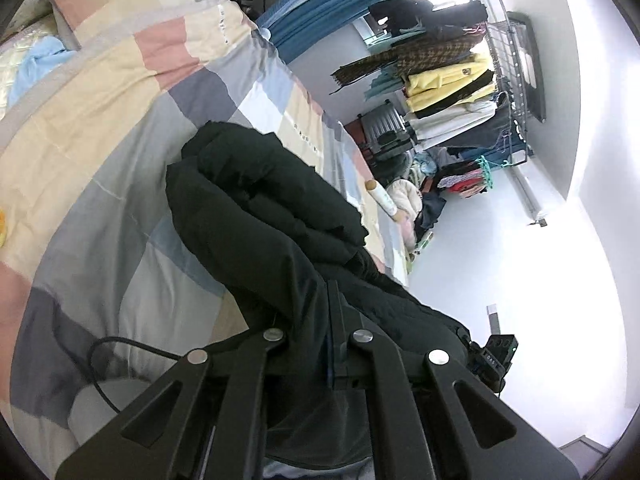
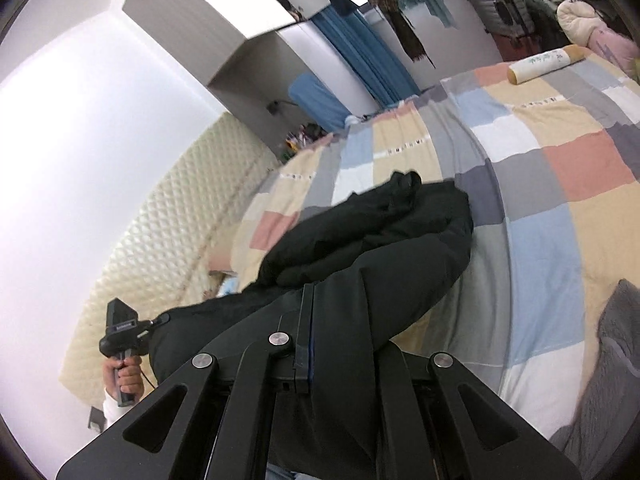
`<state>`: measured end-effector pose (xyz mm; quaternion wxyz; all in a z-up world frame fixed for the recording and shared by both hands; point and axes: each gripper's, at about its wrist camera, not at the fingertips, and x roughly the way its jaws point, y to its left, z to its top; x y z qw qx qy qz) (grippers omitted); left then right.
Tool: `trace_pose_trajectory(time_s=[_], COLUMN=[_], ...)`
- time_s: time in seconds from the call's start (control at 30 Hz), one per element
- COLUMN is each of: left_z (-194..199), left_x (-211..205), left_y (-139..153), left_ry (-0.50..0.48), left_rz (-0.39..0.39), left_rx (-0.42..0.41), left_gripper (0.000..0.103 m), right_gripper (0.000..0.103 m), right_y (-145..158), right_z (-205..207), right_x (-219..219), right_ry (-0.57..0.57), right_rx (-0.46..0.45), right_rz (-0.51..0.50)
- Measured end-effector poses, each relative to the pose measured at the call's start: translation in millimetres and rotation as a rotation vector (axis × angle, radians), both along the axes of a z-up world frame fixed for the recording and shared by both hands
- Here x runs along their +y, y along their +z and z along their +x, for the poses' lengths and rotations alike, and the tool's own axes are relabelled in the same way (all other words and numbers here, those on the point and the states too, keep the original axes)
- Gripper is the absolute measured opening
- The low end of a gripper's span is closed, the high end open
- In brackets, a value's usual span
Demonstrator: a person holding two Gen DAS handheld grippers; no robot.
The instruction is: Fold large clothes
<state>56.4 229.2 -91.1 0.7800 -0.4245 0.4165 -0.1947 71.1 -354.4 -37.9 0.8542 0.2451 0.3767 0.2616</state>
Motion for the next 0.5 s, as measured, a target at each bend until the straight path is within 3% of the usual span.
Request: trace_pose_trajectory(time_s=[0.27,0.5], left_z=[-36,-21], left_x=[6,13], left_y=[6,6], left_ry=[0.014,0.056], left_rz=[-0.043,-0.083], left_rx=[0.039,0.02], left_gripper=[0.005,0.005], right_gripper=[0.003,0.003], right_y=[9,7], right_z=[-50,-31], right_x=[-24,-36], right_ry=[-0.036,-0.068], right_rx=[0.012,0.036], right_rz=[0.102,0.154])
